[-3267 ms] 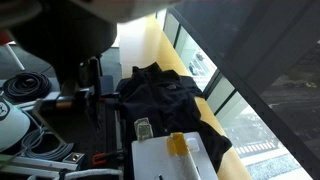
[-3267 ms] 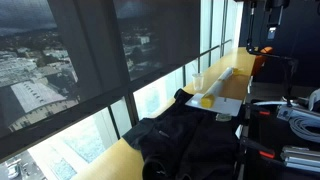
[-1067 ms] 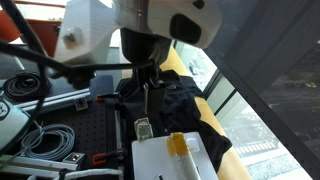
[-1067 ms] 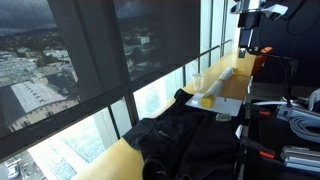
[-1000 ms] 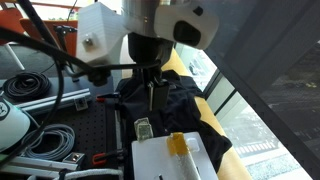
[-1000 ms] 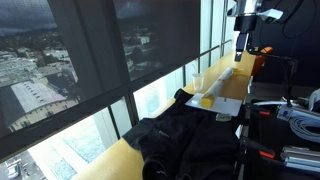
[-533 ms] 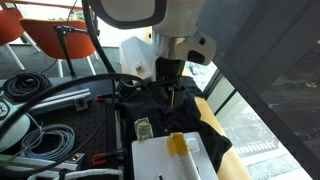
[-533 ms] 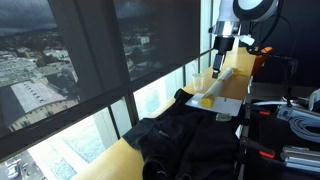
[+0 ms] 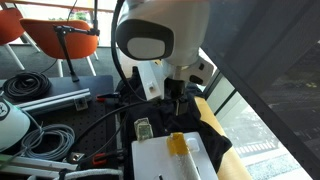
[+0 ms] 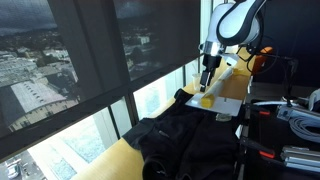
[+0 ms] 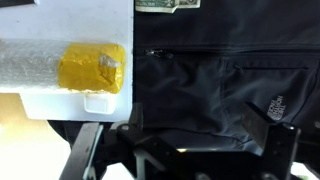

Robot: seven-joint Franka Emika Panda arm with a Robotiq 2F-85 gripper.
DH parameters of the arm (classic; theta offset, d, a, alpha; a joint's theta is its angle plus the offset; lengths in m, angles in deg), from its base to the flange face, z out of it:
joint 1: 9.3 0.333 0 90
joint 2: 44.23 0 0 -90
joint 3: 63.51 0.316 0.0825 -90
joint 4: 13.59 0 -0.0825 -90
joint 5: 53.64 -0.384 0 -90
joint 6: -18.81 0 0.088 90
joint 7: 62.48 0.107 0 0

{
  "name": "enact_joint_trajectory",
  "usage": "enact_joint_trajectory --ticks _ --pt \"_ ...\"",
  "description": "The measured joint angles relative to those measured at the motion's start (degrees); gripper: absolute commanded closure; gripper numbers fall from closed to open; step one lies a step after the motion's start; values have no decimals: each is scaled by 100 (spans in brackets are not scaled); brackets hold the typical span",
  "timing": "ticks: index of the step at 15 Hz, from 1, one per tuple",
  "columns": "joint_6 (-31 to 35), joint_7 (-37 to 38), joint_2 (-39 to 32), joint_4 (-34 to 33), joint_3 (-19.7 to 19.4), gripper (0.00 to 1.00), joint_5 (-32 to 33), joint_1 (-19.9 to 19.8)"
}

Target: Pull the zipper of the black vest up

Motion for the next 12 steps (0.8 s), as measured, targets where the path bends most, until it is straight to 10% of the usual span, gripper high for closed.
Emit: enact_joint_trajectory --ticks 12 --pt "299 7 -1436 -571 493 0 -71 -634"
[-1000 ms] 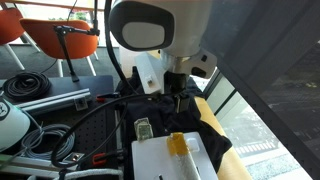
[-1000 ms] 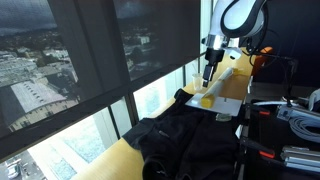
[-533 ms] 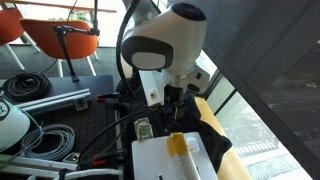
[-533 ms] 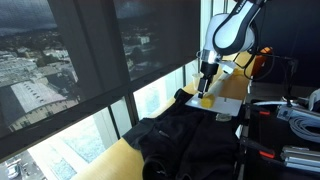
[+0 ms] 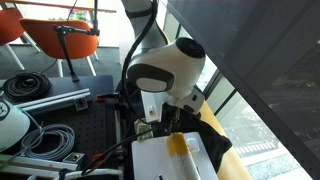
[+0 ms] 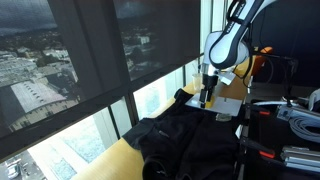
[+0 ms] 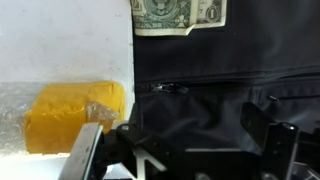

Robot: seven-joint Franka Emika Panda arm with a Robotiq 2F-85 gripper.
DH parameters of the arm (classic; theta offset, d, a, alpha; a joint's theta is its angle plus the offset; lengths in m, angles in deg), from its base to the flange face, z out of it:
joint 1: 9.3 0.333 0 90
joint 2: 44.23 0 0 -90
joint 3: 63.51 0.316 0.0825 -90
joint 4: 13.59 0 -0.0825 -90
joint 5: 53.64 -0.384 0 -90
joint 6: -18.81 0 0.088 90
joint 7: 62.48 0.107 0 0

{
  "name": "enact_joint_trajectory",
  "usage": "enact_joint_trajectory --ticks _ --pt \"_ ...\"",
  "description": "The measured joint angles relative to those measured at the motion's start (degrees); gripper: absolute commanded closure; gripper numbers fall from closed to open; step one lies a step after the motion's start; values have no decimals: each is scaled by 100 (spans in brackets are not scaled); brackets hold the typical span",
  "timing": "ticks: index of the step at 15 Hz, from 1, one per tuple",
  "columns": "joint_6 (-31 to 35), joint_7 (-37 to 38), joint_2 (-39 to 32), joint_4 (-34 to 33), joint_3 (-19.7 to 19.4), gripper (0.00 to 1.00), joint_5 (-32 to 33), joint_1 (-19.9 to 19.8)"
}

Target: Pull the zipper of the black vest up

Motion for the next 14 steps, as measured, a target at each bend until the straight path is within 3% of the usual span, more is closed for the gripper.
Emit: enact_joint_trajectory --ticks 14 --pt "160 244 -958 -766 152 0 115 -80"
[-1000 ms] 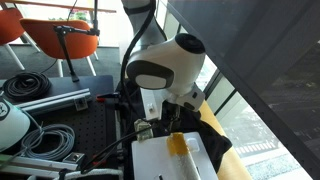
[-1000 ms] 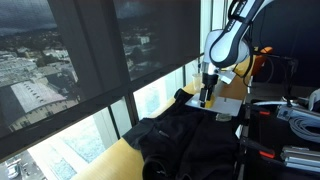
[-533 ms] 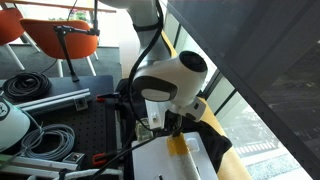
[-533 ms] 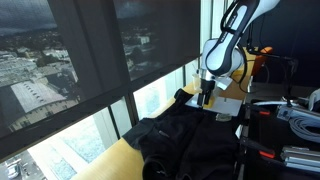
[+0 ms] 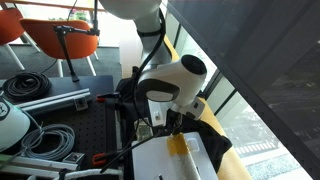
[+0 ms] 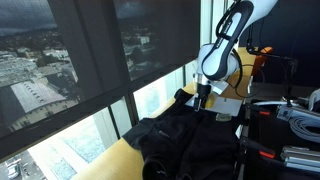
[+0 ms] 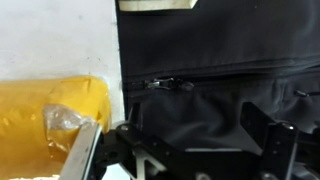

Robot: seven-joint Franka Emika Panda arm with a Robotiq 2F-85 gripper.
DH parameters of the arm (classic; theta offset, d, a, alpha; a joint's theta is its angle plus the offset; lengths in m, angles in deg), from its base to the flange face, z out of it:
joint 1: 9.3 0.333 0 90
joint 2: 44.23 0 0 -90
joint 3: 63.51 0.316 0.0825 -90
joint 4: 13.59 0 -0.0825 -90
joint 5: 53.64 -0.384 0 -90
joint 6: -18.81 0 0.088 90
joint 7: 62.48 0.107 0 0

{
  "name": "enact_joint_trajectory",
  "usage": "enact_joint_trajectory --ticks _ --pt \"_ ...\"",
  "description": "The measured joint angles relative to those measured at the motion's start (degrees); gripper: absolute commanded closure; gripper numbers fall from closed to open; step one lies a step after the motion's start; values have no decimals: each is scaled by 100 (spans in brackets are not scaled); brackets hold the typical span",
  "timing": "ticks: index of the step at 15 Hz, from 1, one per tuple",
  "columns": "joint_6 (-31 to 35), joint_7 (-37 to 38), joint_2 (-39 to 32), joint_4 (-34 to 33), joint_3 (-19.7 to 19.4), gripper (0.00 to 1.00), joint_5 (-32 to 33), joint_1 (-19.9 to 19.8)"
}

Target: Pull the zipper of the black vest up

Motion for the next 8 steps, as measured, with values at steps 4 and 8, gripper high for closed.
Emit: enact_joint_trajectory --ticks 4,8 --pt "-2 124 -63 -22 6 0 29 62" --pt "-59 401 -67 22 -50 0 208 205"
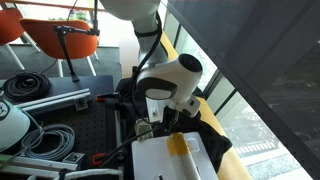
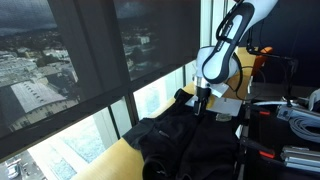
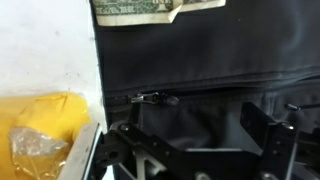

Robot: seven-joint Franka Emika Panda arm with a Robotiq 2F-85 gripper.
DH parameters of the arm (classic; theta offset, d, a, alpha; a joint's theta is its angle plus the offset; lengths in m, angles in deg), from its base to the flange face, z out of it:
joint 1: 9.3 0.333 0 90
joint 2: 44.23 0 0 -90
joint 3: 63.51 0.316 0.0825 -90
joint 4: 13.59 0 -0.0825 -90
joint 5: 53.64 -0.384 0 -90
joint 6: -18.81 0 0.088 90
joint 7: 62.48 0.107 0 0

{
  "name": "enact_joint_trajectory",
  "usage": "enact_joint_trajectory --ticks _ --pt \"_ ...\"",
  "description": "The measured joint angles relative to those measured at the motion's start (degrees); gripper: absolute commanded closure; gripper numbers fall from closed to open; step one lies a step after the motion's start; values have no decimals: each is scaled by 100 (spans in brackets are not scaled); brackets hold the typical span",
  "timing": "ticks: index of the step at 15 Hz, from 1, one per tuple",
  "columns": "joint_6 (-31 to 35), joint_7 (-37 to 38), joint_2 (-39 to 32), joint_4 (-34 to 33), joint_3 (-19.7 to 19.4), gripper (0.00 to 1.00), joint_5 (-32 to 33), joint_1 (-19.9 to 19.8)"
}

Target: Pull the zipper of the black vest up

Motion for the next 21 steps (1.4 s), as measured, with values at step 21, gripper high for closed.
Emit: enact_joint_trajectory --ticks 21 --pt "-601 728 -39 -163 -659 0 742 564"
